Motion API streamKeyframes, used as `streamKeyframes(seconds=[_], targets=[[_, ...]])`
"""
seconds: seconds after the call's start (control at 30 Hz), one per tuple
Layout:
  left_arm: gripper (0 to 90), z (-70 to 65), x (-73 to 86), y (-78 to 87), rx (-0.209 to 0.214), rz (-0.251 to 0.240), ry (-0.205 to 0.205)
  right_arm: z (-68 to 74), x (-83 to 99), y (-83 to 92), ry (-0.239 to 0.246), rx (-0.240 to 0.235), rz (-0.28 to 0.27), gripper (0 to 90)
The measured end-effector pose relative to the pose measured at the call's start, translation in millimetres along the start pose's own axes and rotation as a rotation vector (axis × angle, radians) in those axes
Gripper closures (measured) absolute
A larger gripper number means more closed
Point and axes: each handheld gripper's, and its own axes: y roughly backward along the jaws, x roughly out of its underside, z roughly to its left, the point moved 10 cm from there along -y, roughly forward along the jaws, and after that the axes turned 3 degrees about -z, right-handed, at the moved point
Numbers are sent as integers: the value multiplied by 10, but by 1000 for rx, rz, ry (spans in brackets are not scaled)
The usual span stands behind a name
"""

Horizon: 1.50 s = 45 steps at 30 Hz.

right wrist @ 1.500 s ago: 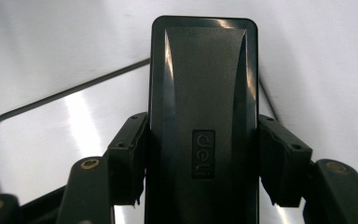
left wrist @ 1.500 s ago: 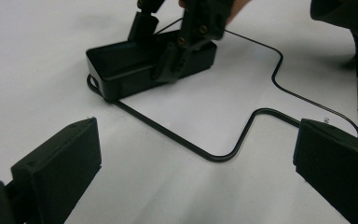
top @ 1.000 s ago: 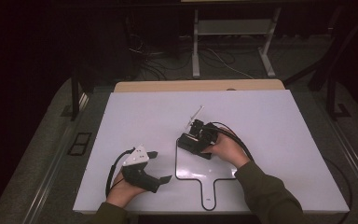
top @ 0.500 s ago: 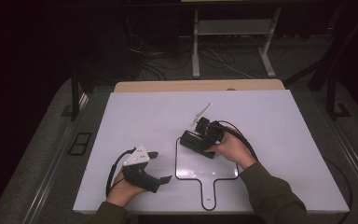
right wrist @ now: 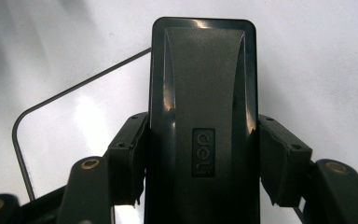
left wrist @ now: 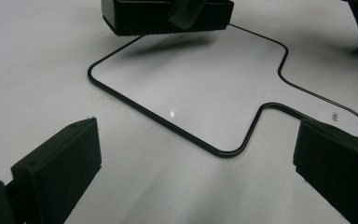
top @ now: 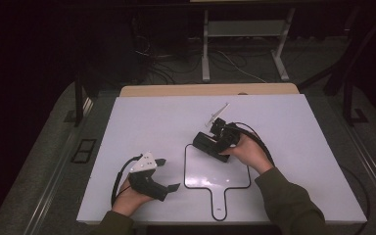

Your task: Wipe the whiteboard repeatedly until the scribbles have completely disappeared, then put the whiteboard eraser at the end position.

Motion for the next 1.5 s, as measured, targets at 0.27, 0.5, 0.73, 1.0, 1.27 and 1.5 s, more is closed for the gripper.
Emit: streamKeyframes(seconds=[0.27, 0.5, 0.73, 1.0, 1.27, 1.5], targets=[[0, -1, -8, 6, 0, -7, 2, -111, -56, 107, -26, 10, -30, 387], [0, -7, -12, 16, 0, -5, -2, -240, -160, 222, -40, 31, -51, 387], [0, -17, -23, 13, -3, -6, -13, -428, -242, 329, -62, 60, -64, 388], [0, -33, -17, 7, -3, 0, -13, -691, -296, 264, -97, 84, -52, 387], [0, -26, -14, 10, -2, 3, -17, -950, -352, 75, -135, 92, -74, 386], [0, -26, -16, 17, -2, 3, -19, -1066, -346, -128, -132, 108, -40, 386]])
